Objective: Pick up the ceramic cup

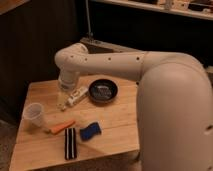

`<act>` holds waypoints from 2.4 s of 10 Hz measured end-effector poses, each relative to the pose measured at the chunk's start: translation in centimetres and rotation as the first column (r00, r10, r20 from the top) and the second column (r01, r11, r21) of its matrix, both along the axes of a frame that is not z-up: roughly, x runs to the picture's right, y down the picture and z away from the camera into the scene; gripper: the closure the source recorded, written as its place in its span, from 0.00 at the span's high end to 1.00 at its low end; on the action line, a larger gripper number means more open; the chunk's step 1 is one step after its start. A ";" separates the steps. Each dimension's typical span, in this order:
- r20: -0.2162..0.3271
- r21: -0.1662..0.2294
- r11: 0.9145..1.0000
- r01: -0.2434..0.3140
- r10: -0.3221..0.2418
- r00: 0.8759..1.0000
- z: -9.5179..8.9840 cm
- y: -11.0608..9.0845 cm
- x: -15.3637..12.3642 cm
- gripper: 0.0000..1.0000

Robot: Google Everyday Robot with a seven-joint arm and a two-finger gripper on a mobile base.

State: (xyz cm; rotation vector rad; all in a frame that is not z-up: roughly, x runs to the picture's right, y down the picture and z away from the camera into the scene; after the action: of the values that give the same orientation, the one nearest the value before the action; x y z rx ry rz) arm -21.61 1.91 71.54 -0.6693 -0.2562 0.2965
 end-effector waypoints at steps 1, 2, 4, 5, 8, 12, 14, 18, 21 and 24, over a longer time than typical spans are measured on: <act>0.009 0.004 1.000 0.006 -0.006 1.000 -0.1 -0.5 -1.2 0.80; 0.027 0.004 1.000 0.010 -0.010 1.000 0.0 -0.8 -2.8 0.80; 0.058 -0.004 1.000 0.010 -0.010 0.998 0.8 -1.4 -5.1 0.80; 0.075 -0.011 1.000 0.013 -0.013 0.997 1.3 -1.4 -6.6 0.80; 0.111 -0.036 0.999 0.017 -0.013 0.994 3.1 -1.2 -9.0 0.80; 0.160 -0.044 0.998 0.044 -0.036 0.986 4.6 0.0 -12.9 0.80; 0.180 -0.036 0.997 0.071 -0.063 0.982 5.2 1.1 -14.9 0.80; 0.182 -0.026 0.994 0.106 -0.099 0.978 6.7 3.1 -16.4 0.80; 0.169 -0.035 0.993 0.115 -0.108 0.980 8.2 4.7 -16.4 0.80; 0.162 -0.051 0.991 0.121 -0.111 0.981 9.5 5.9 -16.4 0.80</act>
State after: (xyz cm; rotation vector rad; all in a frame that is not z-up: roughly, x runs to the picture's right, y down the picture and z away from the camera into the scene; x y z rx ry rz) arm -38.01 7.81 81.00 -0.7658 -0.3600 0.1397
